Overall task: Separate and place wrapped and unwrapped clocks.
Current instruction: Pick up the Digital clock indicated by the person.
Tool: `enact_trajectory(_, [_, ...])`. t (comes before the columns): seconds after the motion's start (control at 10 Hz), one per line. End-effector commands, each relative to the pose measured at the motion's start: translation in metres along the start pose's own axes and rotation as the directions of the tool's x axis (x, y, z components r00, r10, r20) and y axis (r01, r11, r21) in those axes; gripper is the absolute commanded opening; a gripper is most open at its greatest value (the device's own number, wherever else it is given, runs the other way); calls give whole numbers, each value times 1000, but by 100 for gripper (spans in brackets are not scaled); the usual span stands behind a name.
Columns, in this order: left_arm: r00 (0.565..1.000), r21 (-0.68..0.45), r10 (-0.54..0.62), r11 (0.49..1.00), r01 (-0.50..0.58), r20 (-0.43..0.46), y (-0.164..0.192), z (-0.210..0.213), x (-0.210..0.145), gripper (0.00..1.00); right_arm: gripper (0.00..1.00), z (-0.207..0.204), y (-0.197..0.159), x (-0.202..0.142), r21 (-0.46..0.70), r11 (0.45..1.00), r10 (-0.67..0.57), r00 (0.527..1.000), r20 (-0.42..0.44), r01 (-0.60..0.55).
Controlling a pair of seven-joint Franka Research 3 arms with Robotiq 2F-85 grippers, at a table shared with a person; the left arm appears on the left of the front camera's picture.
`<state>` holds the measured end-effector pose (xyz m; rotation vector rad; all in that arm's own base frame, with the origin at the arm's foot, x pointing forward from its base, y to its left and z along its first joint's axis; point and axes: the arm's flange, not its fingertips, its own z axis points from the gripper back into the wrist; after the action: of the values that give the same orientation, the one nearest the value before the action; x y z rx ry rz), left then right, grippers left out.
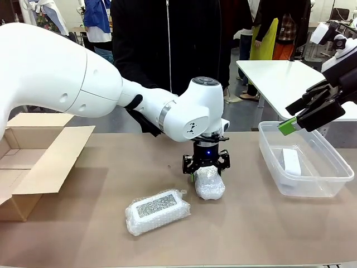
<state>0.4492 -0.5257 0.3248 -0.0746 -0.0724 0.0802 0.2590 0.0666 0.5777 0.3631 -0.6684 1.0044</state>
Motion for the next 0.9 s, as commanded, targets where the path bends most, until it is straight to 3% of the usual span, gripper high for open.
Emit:
enact_trajectory(0.0, [1000,9,-5,1000,5,28,1,-7,1,100,100,-2,0,0,29,1000,-12,1000,13,12])
enact_trajectory(0.2, [1000,9,-1,1000,1,23,2,-5,2,100,100,-2,0,0,29,1000,-12,1000,13,12])
enact_trajectory(0.3, [1000,9,7,1000,-7,17,2,-3,2,80,100,-2,0,0,29,1000,-12,1000,13,12])
enact_trajectory(0.4, [1000,7,7,1000,-7,16,2,-1,3,80,100,-2,0,0,29,1000,-12,1000,13,12])
enact_trajectory(0.5, [1000,7,9,1000,-9,16,2,0,4,60,100,-2,0,0,29,1000,-12,1000,13,12])
enact_trajectory(0.6, [1000,8,7,1000,-7,11,2,1,4,76,100,-2,0,0,29,1000,-12,1000,13,12])
enact_trajectory(0.7, [1000,5,4,1000,-4,7,2,1,5,40,100,-2,0,0,29,1000,-12,1000,13,12])
enact_trajectory(0.8, [1000,-8,5,1000,-5,15,3,3,6,56,100,-2,0,0,29,1000,-12,1000,13,12])
